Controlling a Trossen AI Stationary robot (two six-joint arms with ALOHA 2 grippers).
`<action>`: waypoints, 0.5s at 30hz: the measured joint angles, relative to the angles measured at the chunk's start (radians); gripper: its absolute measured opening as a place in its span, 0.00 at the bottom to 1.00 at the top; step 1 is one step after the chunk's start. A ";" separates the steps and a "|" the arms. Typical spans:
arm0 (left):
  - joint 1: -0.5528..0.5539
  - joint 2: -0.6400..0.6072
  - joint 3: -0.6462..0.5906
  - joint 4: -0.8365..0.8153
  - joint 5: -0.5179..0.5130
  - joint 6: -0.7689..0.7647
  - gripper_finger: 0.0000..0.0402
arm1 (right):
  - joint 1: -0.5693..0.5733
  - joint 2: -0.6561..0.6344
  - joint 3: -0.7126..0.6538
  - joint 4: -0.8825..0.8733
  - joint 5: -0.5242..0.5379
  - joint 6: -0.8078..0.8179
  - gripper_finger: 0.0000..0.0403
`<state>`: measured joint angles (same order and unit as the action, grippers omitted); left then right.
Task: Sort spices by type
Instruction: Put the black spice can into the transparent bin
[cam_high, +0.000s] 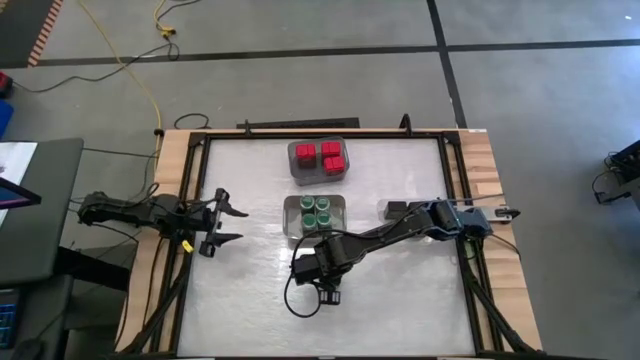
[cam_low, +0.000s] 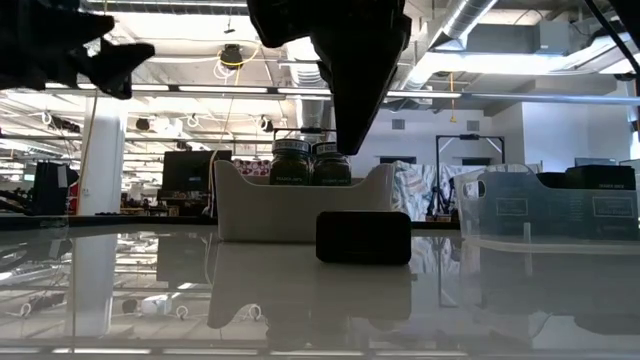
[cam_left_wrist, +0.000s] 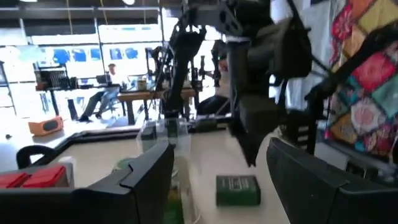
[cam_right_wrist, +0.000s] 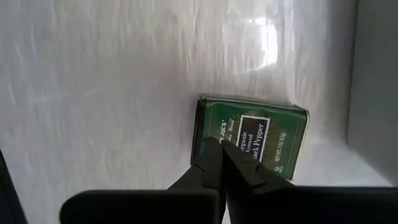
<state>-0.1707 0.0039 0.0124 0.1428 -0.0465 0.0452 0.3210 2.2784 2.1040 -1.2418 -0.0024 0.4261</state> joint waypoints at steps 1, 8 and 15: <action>0.000 0.001 0.000 -0.023 -0.003 -0.015 0.61 | 0.000 0.000 0.000 -0.001 0.000 0.032 0.08; 0.000 0.003 -0.002 -0.102 -0.029 -0.029 0.61 | -0.001 0.000 0.000 -0.067 -0.001 0.447 0.08; 0.000 0.002 0.011 -0.103 -0.028 -0.049 0.61 | 0.026 -0.001 0.000 -0.148 -0.003 0.786 0.08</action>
<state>-0.1707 0.0057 0.0235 0.0395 -0.0746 -0.0040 0.3467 2.2772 2.1044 -1.3897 -0.0051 1.2121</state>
